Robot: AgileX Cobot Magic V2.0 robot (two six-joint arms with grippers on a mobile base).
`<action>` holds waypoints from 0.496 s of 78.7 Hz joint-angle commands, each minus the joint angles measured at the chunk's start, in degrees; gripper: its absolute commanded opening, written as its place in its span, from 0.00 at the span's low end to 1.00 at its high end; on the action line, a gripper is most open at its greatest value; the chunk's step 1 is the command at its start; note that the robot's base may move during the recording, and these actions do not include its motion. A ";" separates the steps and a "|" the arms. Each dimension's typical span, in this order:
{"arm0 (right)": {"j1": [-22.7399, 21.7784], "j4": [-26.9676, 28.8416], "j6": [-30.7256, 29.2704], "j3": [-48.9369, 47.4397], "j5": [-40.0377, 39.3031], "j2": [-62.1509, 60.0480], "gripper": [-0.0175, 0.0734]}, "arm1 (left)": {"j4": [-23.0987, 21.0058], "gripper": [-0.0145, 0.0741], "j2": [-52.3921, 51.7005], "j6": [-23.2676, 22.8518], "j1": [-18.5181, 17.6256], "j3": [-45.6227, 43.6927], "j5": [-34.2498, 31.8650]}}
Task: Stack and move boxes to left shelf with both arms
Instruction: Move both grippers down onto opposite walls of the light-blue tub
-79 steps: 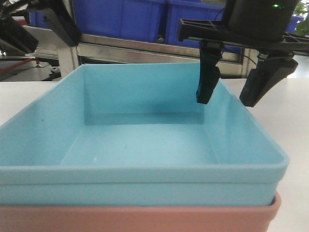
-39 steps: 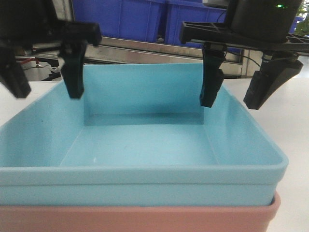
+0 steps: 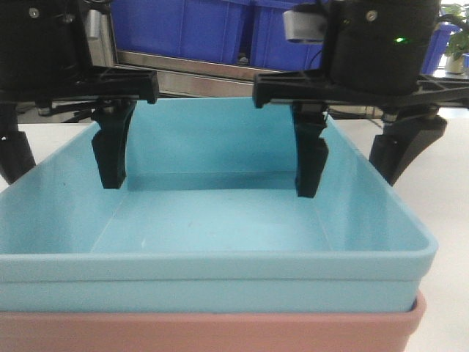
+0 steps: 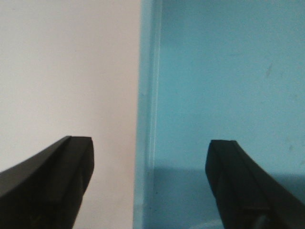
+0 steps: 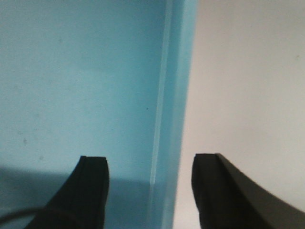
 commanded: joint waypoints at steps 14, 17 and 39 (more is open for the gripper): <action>0.33 -2.03 1.96 -1.94 -1.29 -0.67 0.68 | -3.43 0.61 -1.30 2.61 0.30 0.50 -2.57; 0.21 -2.03 1.96 -1.94 -1.29 -0.31 0.68 | -3.86 0.61 -1.03 3.05 0.48 0.50 -3.08; 0.01 -2.03 1.96 -2.40 -0.97 0.13 0.68 | -4.14 0.61 2.20 5.67 2.45 -1.89 -2.53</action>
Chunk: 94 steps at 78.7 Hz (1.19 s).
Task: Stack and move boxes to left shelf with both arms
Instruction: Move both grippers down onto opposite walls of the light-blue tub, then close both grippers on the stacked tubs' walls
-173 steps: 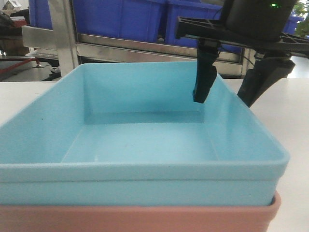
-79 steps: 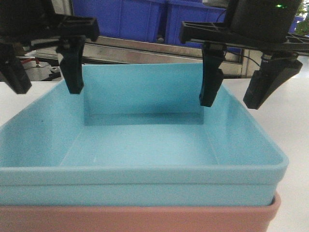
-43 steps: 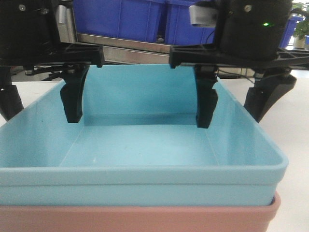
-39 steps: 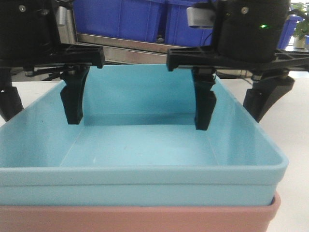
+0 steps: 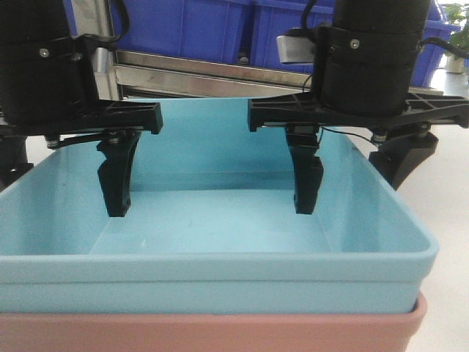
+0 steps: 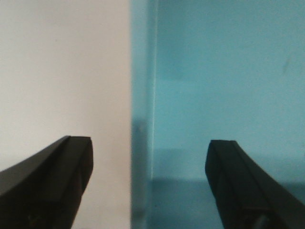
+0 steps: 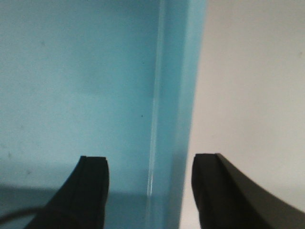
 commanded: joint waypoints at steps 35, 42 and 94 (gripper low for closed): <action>-4.35 -0.63 -1.65 -2.13 0.36 -2.34 0.68 | -0.46 0.61 0.88 3.50 0.38 -7.11 3.71; -4.35 -0.63 -1.71 -2.19 0.30 -2.34 0.68 | -0.60 0.61 0.88 3.50 0.38 -7.11 3.95; -2.25 0.94 -0.65 -2.19 -0.66 -1.93 0.68 | -1.83 0.61 0.88 4.56 0.56 -7.11 3.92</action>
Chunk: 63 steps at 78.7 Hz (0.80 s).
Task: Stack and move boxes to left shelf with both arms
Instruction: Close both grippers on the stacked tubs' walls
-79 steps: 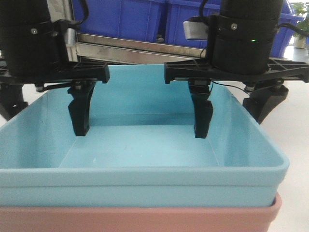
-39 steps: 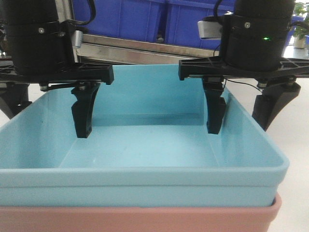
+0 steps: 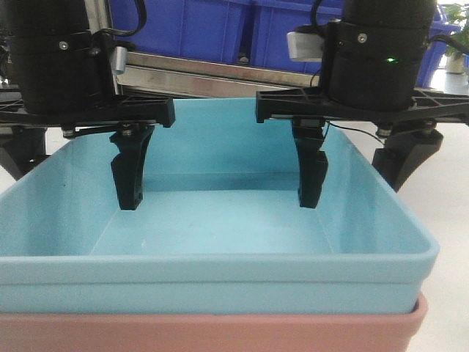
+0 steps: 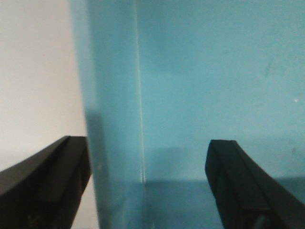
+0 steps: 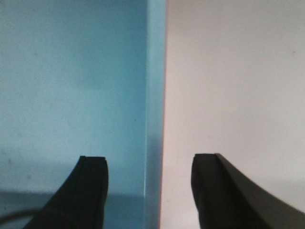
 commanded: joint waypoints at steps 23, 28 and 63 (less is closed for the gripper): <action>0.97 -0.21 -0.04 -1.96 -0.82 0.61 0.68 | -1.10 0.61 -2.44 1.36 2.78 -1.63 -0.15; 0.97 -0.21 -0.04 -1.96 -0.87 0.61 0.68 | -2.27 0.61 -2.44 2.41 2.66 -1.63 -0.03; 0.97 -0.21 -0.04 -1.96 -0.79 0.61 0.68 | -3.48 0.57 -2.44 3.12 0.82 -1.02 -0.17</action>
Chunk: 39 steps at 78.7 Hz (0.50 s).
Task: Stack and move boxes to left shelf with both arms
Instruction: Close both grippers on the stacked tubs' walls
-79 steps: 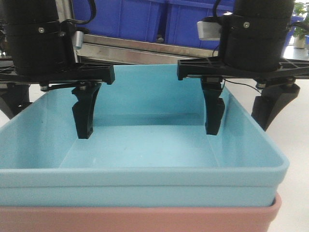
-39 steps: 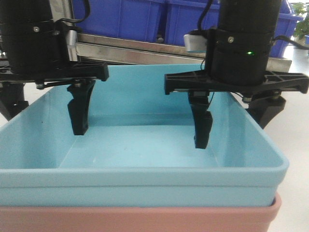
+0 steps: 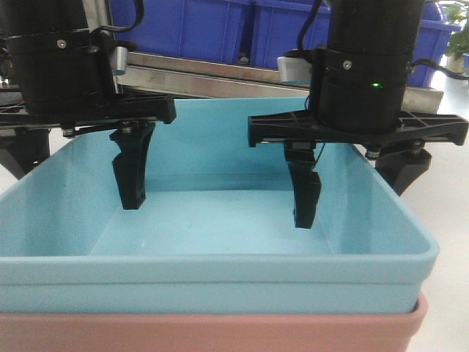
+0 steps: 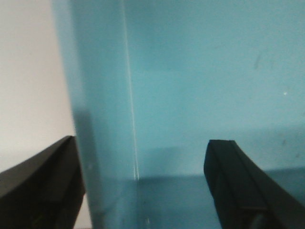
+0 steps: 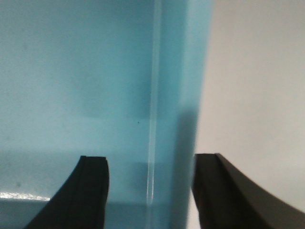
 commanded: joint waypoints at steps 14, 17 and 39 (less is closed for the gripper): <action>-0.05 -0.58 -0.12 -2.86 -0.03 -2.44 0.68 | -0.35 0.52 -2.41 -0.01 -0.21 -1.09 -0.40; -0.05 -0.58 -0.18 -3.36 0.09 -2.44 0.68 | -0.22 0.52 -2.41 -0.01 -0.21 -0.87 -0.40; -0.05 -1.65 -0.40 -5.25 2.32 -2.33 0.68 | -0.22 0.52 -2.41 -0.45 -0.21 0.55 -1.11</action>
